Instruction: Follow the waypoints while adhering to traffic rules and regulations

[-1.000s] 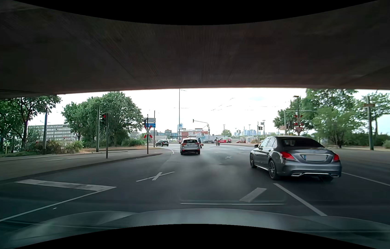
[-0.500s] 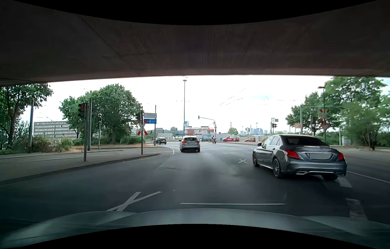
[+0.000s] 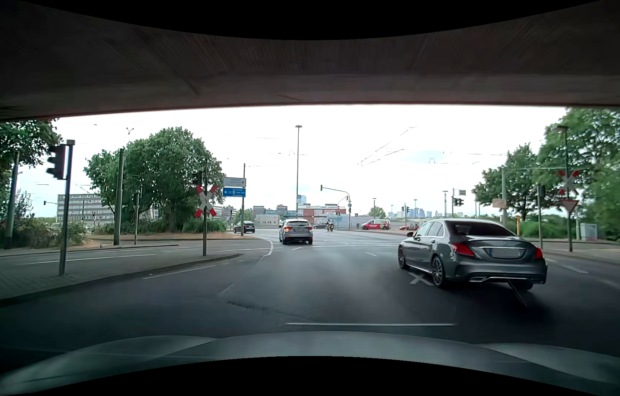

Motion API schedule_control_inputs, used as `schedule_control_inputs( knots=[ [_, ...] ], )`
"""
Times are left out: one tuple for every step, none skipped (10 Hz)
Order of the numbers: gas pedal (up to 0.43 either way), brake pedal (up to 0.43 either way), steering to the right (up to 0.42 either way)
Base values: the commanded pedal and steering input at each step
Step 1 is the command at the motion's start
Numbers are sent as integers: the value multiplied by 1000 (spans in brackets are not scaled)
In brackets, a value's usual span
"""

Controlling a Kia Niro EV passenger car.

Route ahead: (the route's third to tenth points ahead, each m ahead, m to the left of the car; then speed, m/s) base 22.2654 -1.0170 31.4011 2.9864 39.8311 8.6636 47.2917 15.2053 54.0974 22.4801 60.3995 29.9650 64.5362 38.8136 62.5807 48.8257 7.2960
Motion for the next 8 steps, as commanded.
schedule_control_inputs(
  knots=[
    [39,0,-20],
    [47,0,-20],
    [47,0,-21],
    [47,0,-21],
    [47,0,-27],
    [47,0,-33],
    [47,0,-37],
    [47,0,-39]
  ],
)
